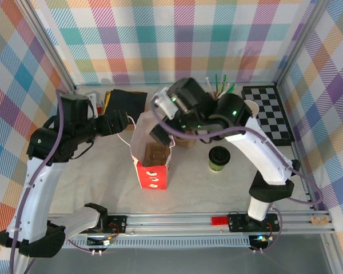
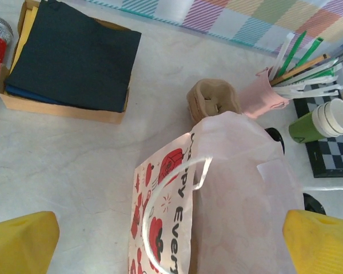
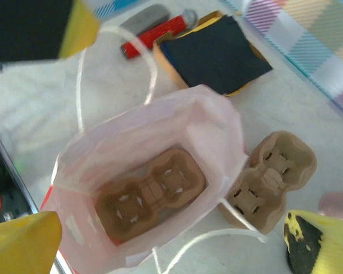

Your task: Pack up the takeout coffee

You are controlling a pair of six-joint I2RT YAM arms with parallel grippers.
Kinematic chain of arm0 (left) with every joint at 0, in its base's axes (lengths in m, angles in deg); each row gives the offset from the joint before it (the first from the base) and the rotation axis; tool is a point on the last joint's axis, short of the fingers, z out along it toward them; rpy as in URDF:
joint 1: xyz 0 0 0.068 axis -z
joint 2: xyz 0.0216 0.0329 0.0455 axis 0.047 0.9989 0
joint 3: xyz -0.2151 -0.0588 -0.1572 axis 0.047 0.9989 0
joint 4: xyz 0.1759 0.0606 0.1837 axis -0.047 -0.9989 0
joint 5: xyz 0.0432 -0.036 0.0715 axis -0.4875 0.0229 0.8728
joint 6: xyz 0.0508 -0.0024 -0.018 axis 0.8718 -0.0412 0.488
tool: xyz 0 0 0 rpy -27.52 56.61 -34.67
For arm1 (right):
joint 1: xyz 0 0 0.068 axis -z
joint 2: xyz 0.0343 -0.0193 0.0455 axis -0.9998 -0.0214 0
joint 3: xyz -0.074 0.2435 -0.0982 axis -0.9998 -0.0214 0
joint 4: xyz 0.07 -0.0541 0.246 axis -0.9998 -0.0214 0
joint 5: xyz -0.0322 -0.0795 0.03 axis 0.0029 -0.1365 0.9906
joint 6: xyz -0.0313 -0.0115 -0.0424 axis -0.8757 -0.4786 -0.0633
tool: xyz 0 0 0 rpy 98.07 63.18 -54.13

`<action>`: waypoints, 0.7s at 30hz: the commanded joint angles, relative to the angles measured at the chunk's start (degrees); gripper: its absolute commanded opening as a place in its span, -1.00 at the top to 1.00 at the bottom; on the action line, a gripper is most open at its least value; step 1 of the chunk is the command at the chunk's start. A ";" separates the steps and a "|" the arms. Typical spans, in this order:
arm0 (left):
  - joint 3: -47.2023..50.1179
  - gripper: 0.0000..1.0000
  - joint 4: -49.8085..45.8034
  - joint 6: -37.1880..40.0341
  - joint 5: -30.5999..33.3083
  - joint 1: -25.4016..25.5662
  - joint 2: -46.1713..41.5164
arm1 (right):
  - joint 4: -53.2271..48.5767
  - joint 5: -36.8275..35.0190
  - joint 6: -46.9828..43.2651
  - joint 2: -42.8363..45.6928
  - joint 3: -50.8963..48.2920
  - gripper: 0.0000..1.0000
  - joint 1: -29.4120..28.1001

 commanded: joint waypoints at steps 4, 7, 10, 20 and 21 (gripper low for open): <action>-7.67 -1.00 -4.60 8.27 -0.30 -0.59 9.02 | 0.18 10.75 13.22 1.02 -1.38 -0.98 12.58; -8.96 -1.00 -4.51 9.38 -0.88 -0.59 13.26 | 1.67 15.65 14.10 -1.06 -2.62 -0.98 16.17; -8.70 -1.00 -3.77 10.20 -3.62 -0.57 16.20 | 1.26 18.65 13.82 -4.93 -2.29 -0.98 17.45; -3.57 -0.68 -0.53 10.24 -6.04 1.04 20.26 | 3.71 18.34 12.72 -11.63 -8.90 -0.98 17.55; -3.20 -0.60 -0.28 10.13 -6.04 1.23 20.55 | 3.91 17.79 12.57 -11.75 -9.57 -0.98 17.46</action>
